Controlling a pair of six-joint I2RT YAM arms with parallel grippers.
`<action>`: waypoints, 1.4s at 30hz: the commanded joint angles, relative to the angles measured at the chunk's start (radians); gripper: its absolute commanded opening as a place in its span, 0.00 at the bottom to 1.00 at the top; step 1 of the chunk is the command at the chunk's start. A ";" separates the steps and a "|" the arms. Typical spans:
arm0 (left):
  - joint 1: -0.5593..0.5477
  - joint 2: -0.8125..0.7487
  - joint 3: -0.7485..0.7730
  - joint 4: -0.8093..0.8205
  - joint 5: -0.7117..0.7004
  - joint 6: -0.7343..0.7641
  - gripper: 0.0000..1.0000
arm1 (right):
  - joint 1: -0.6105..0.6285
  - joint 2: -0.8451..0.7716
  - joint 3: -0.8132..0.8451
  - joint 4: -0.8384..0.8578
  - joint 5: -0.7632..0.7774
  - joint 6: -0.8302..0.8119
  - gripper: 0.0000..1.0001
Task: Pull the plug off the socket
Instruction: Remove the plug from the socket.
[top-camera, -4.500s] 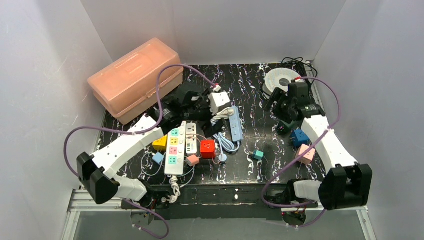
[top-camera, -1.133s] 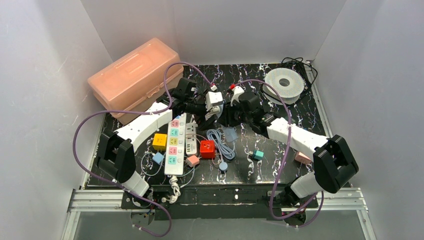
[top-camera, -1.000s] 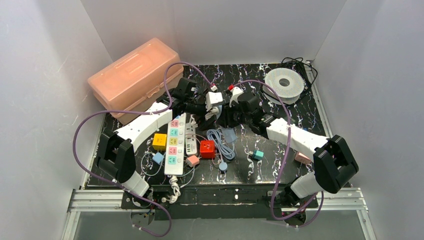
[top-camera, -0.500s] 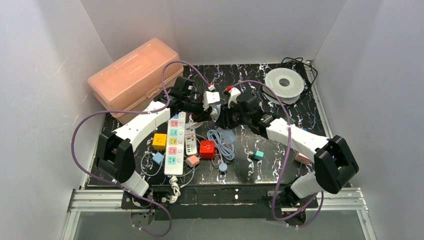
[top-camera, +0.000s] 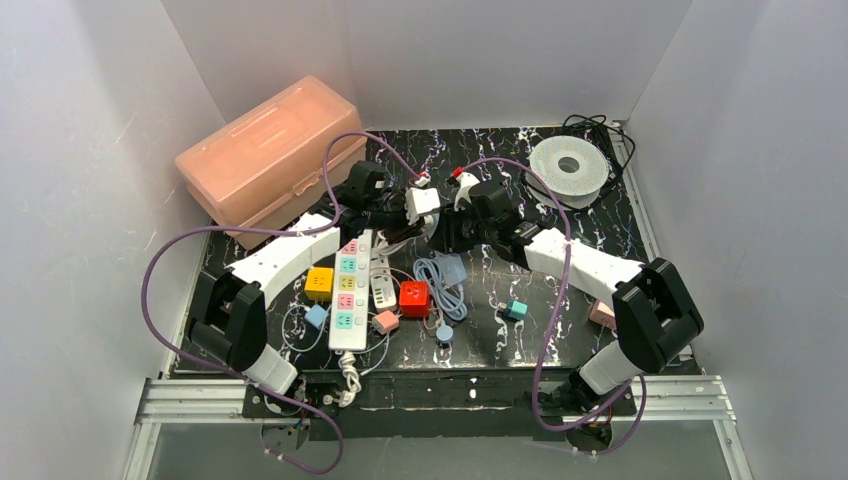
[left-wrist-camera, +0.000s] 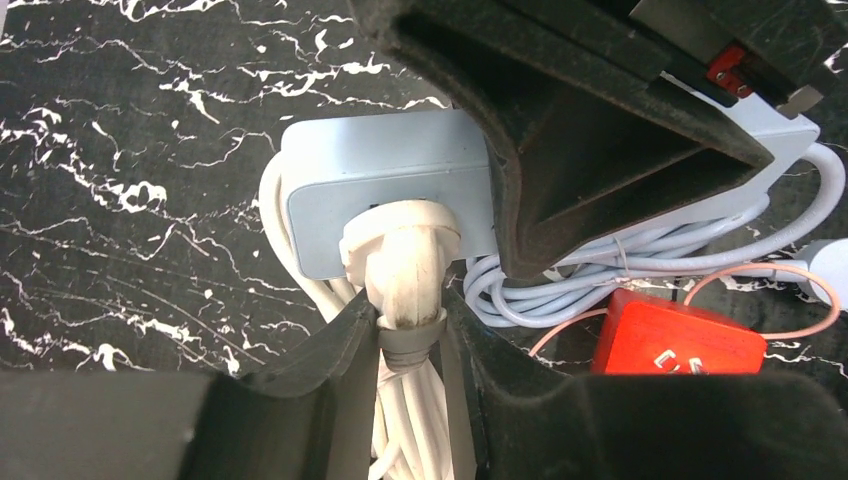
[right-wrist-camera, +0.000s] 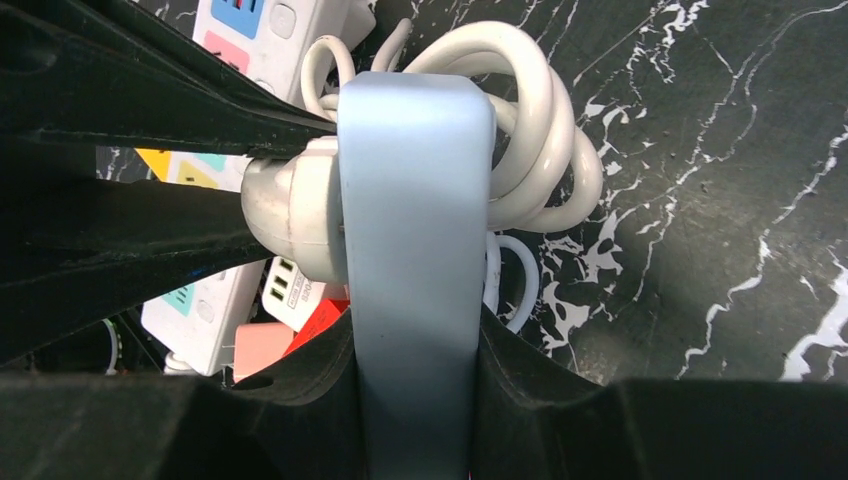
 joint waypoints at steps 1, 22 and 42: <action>-0.018 -0.089 0.004 0.057 0.071 -0.008 0.00 | -0.036 0.046 0.014 0.068 -0.028 0.046 0.01; -0.017 -0.162 -0.080 0.333 -0.029 -0.072 0.00 | -0.097 0.139 -0.102 0.061 -0.029 0.005 0.01; -0.026 -0.275 -0.194 0.287 0.059 -0.063 0.00 | -0.225 0.178 -0.078 -0.034 0.024 0.058 0.01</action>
